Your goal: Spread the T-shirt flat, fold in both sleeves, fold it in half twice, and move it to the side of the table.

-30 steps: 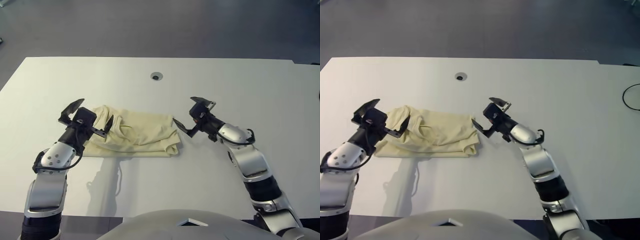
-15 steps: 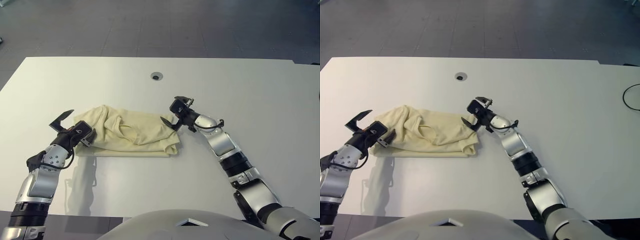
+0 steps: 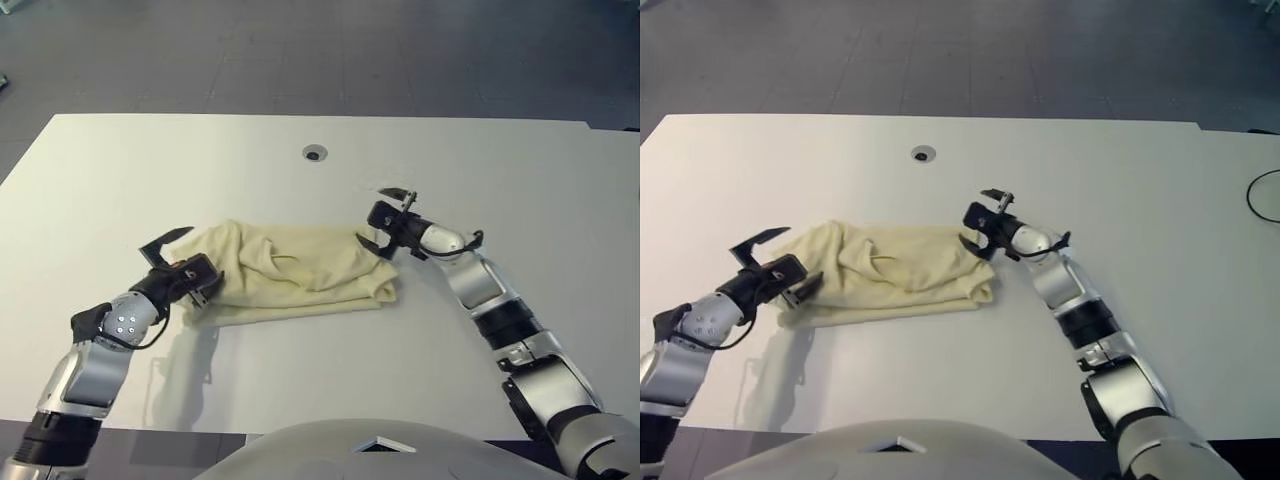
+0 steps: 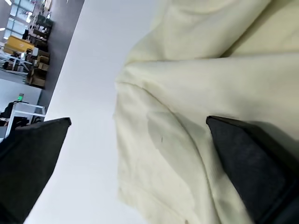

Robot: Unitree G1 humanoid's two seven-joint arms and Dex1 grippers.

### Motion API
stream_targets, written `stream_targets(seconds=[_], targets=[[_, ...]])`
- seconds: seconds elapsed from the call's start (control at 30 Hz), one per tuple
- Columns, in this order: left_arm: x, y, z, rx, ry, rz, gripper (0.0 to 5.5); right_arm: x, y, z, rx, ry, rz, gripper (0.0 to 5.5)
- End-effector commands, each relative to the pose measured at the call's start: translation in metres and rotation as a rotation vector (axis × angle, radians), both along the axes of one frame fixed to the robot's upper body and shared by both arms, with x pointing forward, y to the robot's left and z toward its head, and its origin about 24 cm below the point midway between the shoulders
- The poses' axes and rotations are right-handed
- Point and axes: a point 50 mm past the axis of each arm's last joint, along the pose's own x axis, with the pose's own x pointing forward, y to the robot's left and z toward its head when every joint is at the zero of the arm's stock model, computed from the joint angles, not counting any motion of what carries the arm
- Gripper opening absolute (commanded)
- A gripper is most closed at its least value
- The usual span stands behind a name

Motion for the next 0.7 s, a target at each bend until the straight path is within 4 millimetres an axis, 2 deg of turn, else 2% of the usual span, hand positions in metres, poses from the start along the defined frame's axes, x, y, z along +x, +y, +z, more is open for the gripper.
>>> stream_targets(seconds=[0.03, 0.23, 0.37, 0.53, 0.7], targets=[[-0.022, -0.018, -0.017, -0.029, 0.137, -0.041, 5.40, -0.022, -0.034, -0.026, -0.101, 0.115, -0.068, 5.39], [-0.034, -0.056, -0.029, -0.100, 0.176, -0.125, 5.40, -0.039, -0.049, -0.024, -0.094, 0.107, -0.089, 5.39], [-0.032, -0.074, -0.036, -0.123, 0.170, -0.159, 5.40, -0.058, -0.064, -0.018, -0.090, 0.114, -0.112, 5.39], [-0.035, -0.074, -0.037, -0.140, 0.171, -0.145, 5.40, -0.071, -0.072, -0.008, -0.055, 0.087, -0.154, 5.39], [-0.040, -0.047, -0.017, -0.125, 0.117, -0.055, 5.40, -0.074, -0.073, 0.021, 0.034, -0.007, -0.201, 5.39]])
